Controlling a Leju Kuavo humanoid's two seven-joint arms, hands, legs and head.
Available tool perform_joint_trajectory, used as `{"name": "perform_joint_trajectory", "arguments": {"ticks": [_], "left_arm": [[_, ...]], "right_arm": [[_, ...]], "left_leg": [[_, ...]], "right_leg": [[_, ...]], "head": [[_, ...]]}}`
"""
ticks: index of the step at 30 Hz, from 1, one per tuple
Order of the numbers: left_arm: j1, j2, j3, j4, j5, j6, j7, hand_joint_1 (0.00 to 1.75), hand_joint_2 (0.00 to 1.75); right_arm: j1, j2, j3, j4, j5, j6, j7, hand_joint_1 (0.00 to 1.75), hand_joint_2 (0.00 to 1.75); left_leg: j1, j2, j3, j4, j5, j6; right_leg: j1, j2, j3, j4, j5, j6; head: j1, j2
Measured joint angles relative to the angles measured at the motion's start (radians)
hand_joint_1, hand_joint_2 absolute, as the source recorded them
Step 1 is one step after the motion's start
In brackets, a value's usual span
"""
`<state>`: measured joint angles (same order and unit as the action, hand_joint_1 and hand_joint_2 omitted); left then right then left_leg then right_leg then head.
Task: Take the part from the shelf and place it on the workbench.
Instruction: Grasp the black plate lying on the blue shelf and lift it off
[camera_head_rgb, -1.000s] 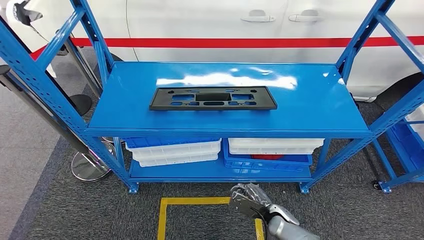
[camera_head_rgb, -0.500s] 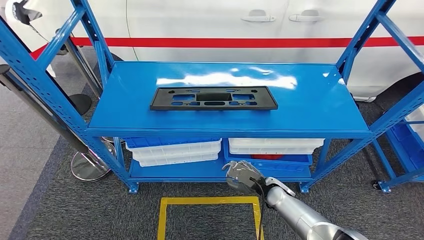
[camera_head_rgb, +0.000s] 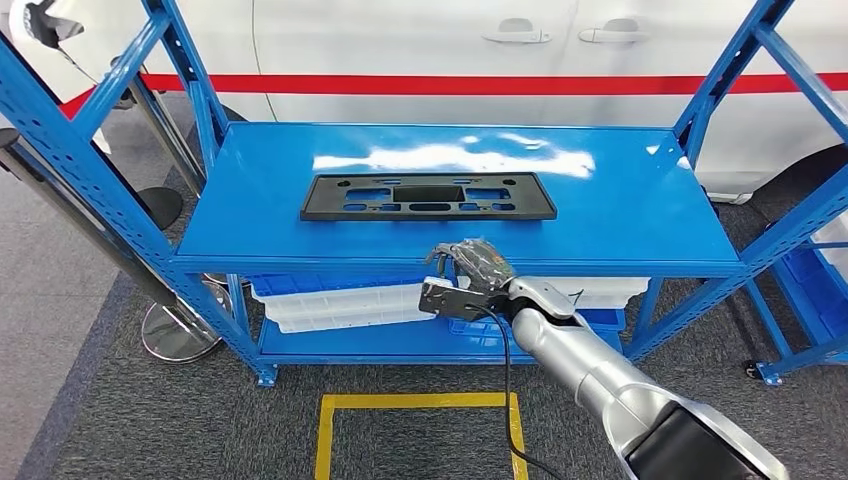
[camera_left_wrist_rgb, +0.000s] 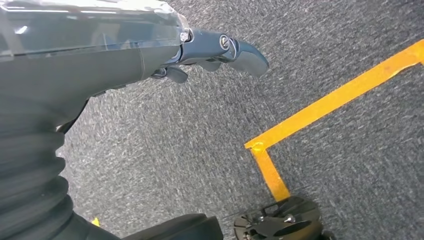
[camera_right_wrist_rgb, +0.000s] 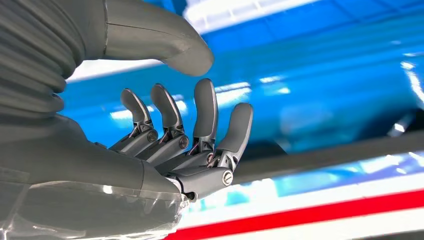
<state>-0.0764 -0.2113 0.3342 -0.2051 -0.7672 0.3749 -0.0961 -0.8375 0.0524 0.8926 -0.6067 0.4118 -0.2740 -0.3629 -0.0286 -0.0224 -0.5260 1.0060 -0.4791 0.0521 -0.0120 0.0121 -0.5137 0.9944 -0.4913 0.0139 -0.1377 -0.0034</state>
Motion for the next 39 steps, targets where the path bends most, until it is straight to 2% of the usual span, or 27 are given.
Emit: {"name": "perform_joint_trajectory", "arguments": {"ticks": [4, 10, 13, 25, 30, 34, 36, 39], "left_arm": [[0.004, 0.0, 0.006, 0.0, 0.016, 0.0, -0.047, 0.0, 1.75], [-0.003, 0.0, 0.049, 0.0, 0.115, -0.044, -0.228, 0.0, 1.75], [-0.008, 0.0, 0.076, 0.0, 0.146, -0.058, -0.282, 0.0, 1.75], [-0.023, 0.0, 0.095, 0.0, 0.138, -0.058, -0.313, 0.0, 1.75], [-0.025, -0.004, 0.077, 0.0, 0.099, -0.052, -0.381, 0.0, 1.75], [-0.031, -0.005, 0.061, 0.0, 0.106, -0.123, -0.386, 0.0, 1.75], [-0.033, -0.005, 0.059, 0.0, 0.108, -0.135, -0.387, 0.0, 1.75], [-0.033, -0.006, 0.056, 0.0, 0.108, -0.146, -0.393, 0.0, 0.44]], "right_arm": [[-0.014, 0.021, -0.005, 0.028, -0.01, 0.002, -0.033, 1.75, 1.75], [-0.03, 0.039, -0.018, 0.043, -0.018, 0.03, -0.027, 1.75, 1.75], [-0.031, 0.04, -0.021, 0.043, -0.018, 0.042, -0.026, 1.75, 1.75], [-0.029, 0.048, -0.029, 0.049, -0.037, 0.042, -0.039, 1.75, 1.75], [-0.015, 0.049, -0.041, 0.05, -0.034, 0.027, -0.038, 1.75, 1.75], [-0.011, 0.049, -0.05, 0.044, -0.02, 0.022, -0.041, 0.0, 1.75], [-0.013, 0.049, -0.052, 0.035, -0.011, 0.023, -0.039, 0.0, 1.75], [-0.014, 0.05, -0.052, 0.022, -0.001, 0.023, -0.035, 0.0, 1.75]], "left_leg": [[0.0, -0.001, 0.0, 0.0, 0.0, 0.0], [0.0, -0.001, 0.0, 0.0, 0.0, 0.0], [0.0, -0.001, 0.0, 0.0, 0.0, 0.0], [0.0, -0.001, 0.0, 0.0, 0.0, 0.0], [0.0, -0.001, 0.0, 0.0, 0.0, 0.0], [0.0, -0.001, 0.0, 0.0, 0.0, 0.0], [0.0, -0.001, 0.0, 0.0, 0.0, 0.0], [0.0, -0.001, 0.0, 0.0, 0.0, 0.0]], "right_leg": [[0.0, 0.0, 0.0, 0.0, 0.0, 0.0], [0.0, -0.001, 0.0, -0.001, 0.0, 0.0], [0.0, -0.001, 0.0, -0.001, 0.0, 0.0], [0.0, -0.001, 0.0, -0.001, 0.0, 0.0], [0.0, -0.001, 0.0, -0.001, 0.0, 0.0], [0.0, 0.0, 0.0, -0.001, 0.0, 0.0], [0.0, -0.001, 0.0, -0.001, 0.0, 0.0], [0.0, -0.001, 0.0, -0.001, 0.0, 0.0]], "head": [[0.0, 0.0], [0.0, 0.0], [0.0, 0.0], [0.0, 0.0], [0.0, 0.0], [0.0, 0.0], [0.0, 0.0], [0.0, 0.0]]}}
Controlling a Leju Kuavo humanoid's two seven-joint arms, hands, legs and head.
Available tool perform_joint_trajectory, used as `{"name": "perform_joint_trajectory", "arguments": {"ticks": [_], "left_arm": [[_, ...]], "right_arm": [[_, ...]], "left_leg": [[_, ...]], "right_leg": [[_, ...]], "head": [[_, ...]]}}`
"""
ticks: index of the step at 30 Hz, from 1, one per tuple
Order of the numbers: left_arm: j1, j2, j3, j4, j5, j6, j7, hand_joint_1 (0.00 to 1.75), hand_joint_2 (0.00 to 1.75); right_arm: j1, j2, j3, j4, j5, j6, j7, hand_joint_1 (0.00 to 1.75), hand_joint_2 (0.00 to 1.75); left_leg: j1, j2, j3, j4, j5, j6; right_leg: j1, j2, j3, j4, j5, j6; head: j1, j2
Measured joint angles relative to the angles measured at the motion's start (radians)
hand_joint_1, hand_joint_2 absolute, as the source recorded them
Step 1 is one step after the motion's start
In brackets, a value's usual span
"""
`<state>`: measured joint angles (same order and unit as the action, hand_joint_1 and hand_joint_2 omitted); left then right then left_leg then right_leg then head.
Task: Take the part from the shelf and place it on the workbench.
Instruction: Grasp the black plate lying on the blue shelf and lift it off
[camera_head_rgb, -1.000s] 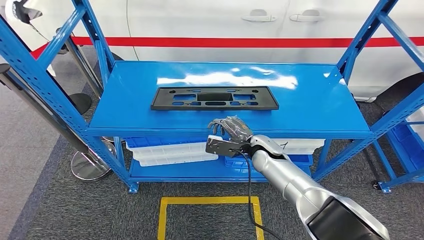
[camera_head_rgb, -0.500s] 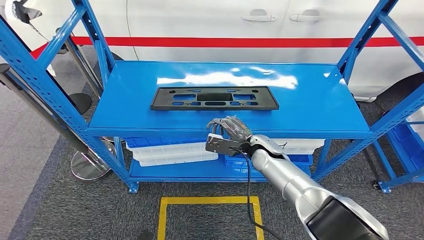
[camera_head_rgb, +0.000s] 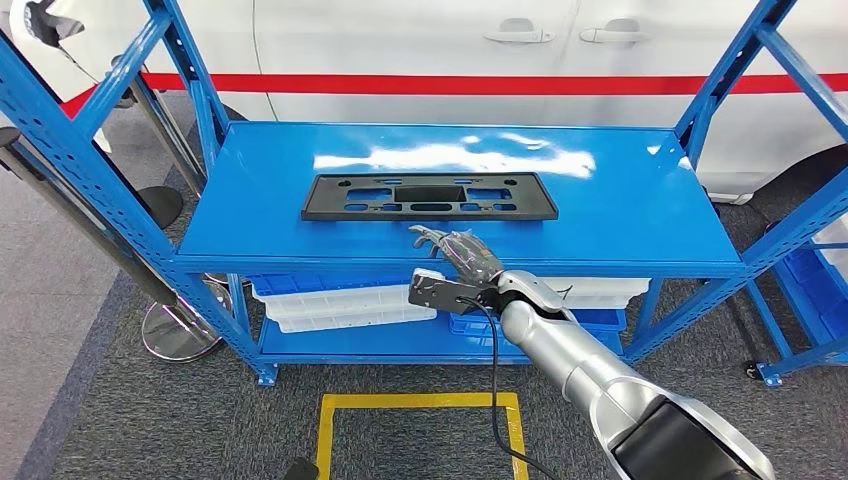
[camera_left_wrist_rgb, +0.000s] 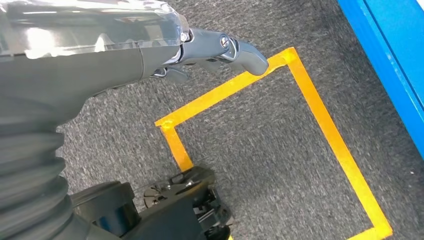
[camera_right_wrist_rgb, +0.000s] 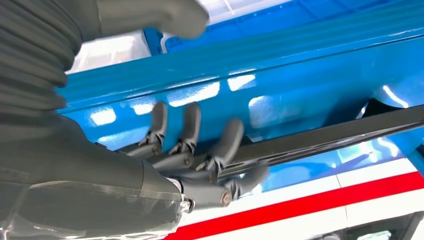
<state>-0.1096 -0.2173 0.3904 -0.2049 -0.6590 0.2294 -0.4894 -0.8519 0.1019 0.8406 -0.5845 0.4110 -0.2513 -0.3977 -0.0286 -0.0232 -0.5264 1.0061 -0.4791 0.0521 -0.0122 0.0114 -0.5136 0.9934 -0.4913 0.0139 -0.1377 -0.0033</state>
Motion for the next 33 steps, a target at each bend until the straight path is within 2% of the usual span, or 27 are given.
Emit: {"name": "perform_joint_trajectory", "arguments": {"ticks": [1, 14, 15, 18, 19, 23, 26, 30, 33], "left_arm": [[0.0, 0.0, -0.002, 0.0, 0.0, -0.002, -0.003, 0.0, 0.0], [0.001, -0.001, -0.027, 0.0, -0.004, 0.002, 0.014, 0.0, 0.0], [0.001, 0.0, -0.028, 0.0, -0.003, 0.002, 0.024, 0.0, 0.44], [0.003, 0.002, -0.028, 0.0, 0.009, -0.007, 0.086, 0.0, 1.75], [0.004, 0.004, -0.027, 0.0, 0.016, -0.014, 0.115, 0.0, 1.75], [0.013, 0.014, -0.012, 0.0, 0.055, -0.05, 0.222, 0.0, 1.75], [0.023, 0.019, 0.01, 0.0, 0.094, -0.078, 0.242, 0.0, 1.75], [0.027, 0.021, 0.05, 0.001, 0.149, -0.126, 0.258, 0.0, 0.0], [0.028, 0.021, 0.078, 0.002, 0.173, -0.151, 0.271, 0.0, 0.0]], "right_arm": [[0.0, 0.0, 0.0, -0.003, 0.002, -0.001, 0.0, 0.0, 1.75], [-0.037, -0.043, -0.042, -0.094, 0.032, -0.009, 0.004, 0.0, 1.75], [-0.05, -0.044, -0.042, -0.096, 0.035, 0.0, 0.012, 0.0, 1.75], [-0.093, -0.035, -0.042, -0.09, 0.029, 0.067, 0.059, 0.0, 0.44], [-0.11, -0.026, -0.041, -0.079, 0.019, 0.111, 0.086, 0.0, 0.0], [-0.171, 0.036, -0.041, 0.015, -0.042, 0.324, 0.198, 0.0, 1.75], [-0.181, 0.072, -0.04, 0.08, -0.077, 0.395, 0.224, 0.0, 1.75], [-0.179, 0.091, -0.038, 0.138, -0.101, 0.418, 0.228, 0.0, 1.75], [-0.177, 0.1, -0.033, 0.166, -0.128, 0.426, 0.234, 0.0, 1.75]], "left_leg": [[0.0, 0.0, 0.0, 0.0, 0.0, 0.0], [0.0, 0.0, 0.0, 0.0, 0.0, 0.0], [0.0, 0.0, 0.0, 0.0, 0.0, 0.0], [0.0, 0.0, 0.0, 0.0, 0.0, 0.0], [0.0, 0.0, 0.0, 0.0, 0.0, 0.0], [0.0, 0.0, 0.0, 0.0, 0.0, 0.0], [0.001, -0.001, 0.0, 0.0, 0.0, 0.0], [0.001, -0.001, -0.001, 0.0, 0.0, 0.0], [0.0, -0.001, -0.001, 0.0, 0.0, 0.0]], "right_leg": [[0.0, 0.0, 0.0, 0.0, 0.0, 0.0], [0.0, 0.0, 0.0, 0.0, 0.0, 0.0], [0.0, 0.0, 0.0, 0.0, 0.0, 0.0], [0.0, 0.0, 0.0, 0.0, 0.0, 0.0], [0.0, 0.0, 0.0, 0.0, 0.0, 0.0], [0.0, 0.0, 0.0, 0.0, 0.0, 0.0], [0.001, -0.001, 0.0, 0.0, 0.0, 0.0], [0.0, -0.001, 0.0, 0.0, 0.0, 0.0], [0.0, -0.001, 0.0, 0.0, 0.0, 0.0]], "head": [[0.0, 0.0], [0.0, 0.0], [0.0, 0.0], [0.0, 0.0], [0.0, 0.0], [0.0, 0.0], [0.0, 0.0], [0.0, 0.0], [0.0, 0.0]]}}
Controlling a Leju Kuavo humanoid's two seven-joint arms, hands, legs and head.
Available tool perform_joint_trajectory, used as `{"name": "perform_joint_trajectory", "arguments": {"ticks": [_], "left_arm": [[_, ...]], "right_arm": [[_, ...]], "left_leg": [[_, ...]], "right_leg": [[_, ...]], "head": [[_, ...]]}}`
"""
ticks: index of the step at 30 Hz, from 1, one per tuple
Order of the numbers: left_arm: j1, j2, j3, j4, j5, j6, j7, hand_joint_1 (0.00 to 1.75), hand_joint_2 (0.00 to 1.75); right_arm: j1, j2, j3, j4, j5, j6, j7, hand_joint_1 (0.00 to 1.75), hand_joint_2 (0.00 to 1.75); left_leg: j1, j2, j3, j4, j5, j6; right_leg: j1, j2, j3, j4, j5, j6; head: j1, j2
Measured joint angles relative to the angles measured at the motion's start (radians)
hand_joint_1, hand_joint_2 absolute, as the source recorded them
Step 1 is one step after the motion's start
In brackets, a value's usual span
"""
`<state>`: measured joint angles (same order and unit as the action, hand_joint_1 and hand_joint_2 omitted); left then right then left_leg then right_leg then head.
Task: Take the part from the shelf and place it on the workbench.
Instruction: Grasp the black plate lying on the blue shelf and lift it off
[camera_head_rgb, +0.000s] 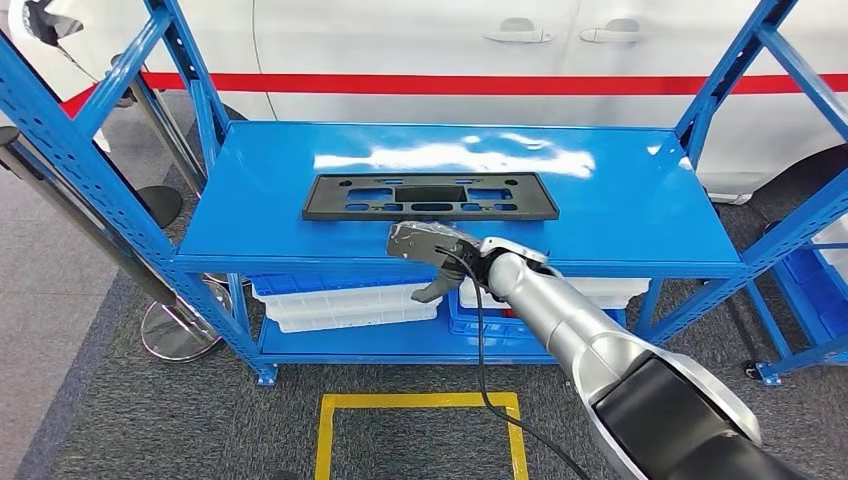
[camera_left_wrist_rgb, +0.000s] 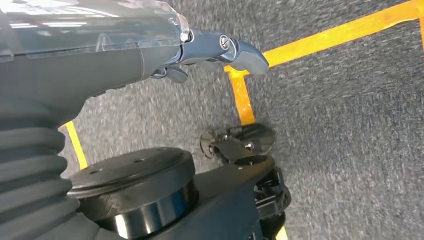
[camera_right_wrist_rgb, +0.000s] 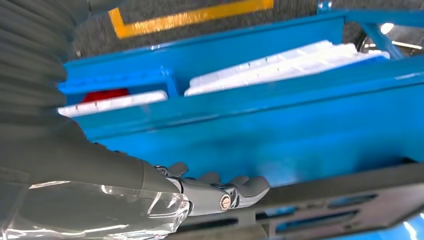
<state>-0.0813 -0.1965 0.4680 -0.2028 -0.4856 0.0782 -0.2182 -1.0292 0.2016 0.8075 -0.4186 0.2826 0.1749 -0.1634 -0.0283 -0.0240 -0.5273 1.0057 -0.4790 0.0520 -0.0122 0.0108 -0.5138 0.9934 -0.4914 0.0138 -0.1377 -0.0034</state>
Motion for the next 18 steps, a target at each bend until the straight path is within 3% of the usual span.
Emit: {"name": "perform_joint_trajectory", "arguments": {"ticks": [11, 18], "left_arm": [[0.007, 0.0, 0.03, 0.004, 0.004, -0.002, -0.017, 0.0, 0.0], [0.005, 0.0, 0.031, 0.004, 0.002, 0.005, -0.015, 0.0, 0.0]], "right_arm": [[0.003, 0.002, 0.006, 0.036, -0.06, -0.036, -0.052, 0.0, 1.75], [-0.019, -0.008, 0.005, -0.015, -0.073, -0.136, -0.124, 0.0, 1.75]], "left_leg": [[0.0, 0.0, 0.0, 0.0, 0.0, 0.0], [0.0, 0.0, 0.0, 0.0, 0.0, 0.0]], "right_leg": [[0.0, 0.0, 0.0, -0.002, 0.0, 0.0], [0.0, 0.0, 0.0, -0.002, 0.0, 0.0]], "head": [[0.0, 0.0], [0.0, 0.0]]}}
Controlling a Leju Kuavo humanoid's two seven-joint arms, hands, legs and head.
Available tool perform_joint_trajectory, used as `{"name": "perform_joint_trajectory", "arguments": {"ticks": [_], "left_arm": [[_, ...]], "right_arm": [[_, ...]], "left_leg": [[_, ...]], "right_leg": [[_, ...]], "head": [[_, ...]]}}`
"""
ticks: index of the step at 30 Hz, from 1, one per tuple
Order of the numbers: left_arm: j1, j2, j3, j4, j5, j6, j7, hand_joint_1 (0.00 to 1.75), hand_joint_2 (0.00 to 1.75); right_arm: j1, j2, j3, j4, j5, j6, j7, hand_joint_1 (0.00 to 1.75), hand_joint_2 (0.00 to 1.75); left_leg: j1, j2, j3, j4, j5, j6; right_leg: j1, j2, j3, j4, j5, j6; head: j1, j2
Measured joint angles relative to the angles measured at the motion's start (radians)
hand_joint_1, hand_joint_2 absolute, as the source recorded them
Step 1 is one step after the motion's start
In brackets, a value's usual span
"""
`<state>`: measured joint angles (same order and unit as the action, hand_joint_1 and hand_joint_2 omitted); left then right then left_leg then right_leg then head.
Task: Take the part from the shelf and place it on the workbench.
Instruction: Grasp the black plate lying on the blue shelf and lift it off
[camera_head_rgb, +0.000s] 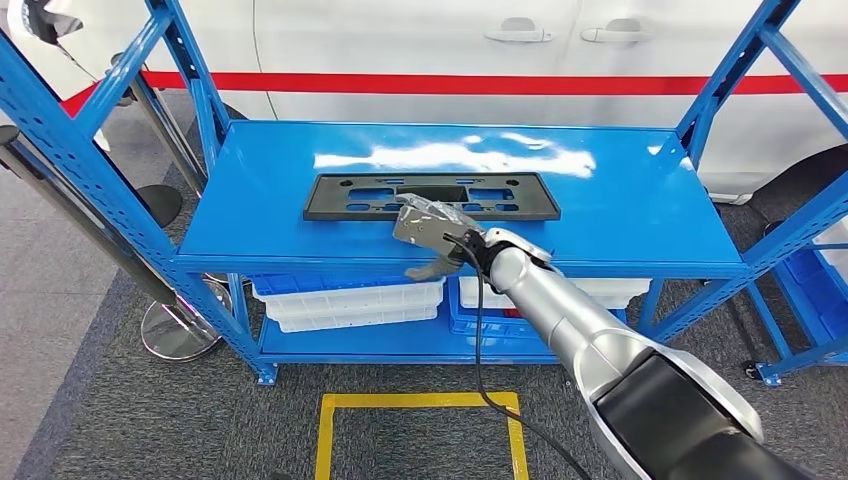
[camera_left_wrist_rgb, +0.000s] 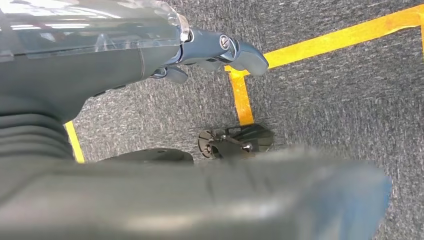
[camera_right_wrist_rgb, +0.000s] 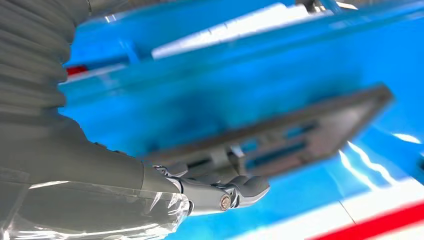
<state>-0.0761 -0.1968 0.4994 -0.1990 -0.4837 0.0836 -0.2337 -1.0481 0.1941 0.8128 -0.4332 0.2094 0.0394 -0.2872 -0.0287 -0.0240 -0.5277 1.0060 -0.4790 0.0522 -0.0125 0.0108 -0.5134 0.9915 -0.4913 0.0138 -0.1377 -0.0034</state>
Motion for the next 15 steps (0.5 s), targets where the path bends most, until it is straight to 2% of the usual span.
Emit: {"name": "perform_joint_trajectory", "arguments": {"ticks": [3, 9, 12, 15], "left_arm": [[0.0, 0.0, 0.0, 0.0, 0.001, 0.002, -0.003, 0.0, 0.0], [0.0, 0.0, 0.001, 0.001, -0.001, 0.003, -0.003, 0.0, 0.0], [0.0, 0.0, 0.001, 0.001, -0.005, 0.001, 0.001, 0.0, 0.0], [-0.001, 0.0, 0.001, 0.001, -0.008, -0.002, 0.005, 0.0, 0.0]], "right_arm": [[-0.016, -0.002, 0.005, -0.02, 0.033, -0.025, 0.005, 0.0, 1.75], [-0.025, -0.003, 0.076, -0.026, 0.158, -0.144, 0.014, 0.0, 1.75], [-0.019, -0.002, 0.104, -0.026, 0.167, -0.145, 0.015, 0.0, 1.75], [-0.013, -0.002, 0.114, -0.023, 0.127, -0.086, 0.016, 0.0, 1.75]], "left_leg": [[0.0, 0.0, 0.0, 0.0, 0.0, 0.0], [0.0, 0.0, 0.0, 0.0, 0.0, 0.0], [0.0, 0.0, 0.0, 0.0, 0.0, 0.0], [0.0, 0.0, 0.0, 0.0, 0.0, 0.0]], "right_leg": [[0.0, 0.0, 0.0, 0.0, 0.0, 0.0], [0.0, 0.0, 0.0, 0.0, 0.0, 0.0], [0.0, 0.0, 0.0, 0.0, 0.0, 0.0], [0.0, 0.0, 0.0, 0.0, 0.0, 0.0]], "head": [[0.0, 0.0], [0.0, 0.0], [0.0, 0.0], [0.0, 0.0]]}}
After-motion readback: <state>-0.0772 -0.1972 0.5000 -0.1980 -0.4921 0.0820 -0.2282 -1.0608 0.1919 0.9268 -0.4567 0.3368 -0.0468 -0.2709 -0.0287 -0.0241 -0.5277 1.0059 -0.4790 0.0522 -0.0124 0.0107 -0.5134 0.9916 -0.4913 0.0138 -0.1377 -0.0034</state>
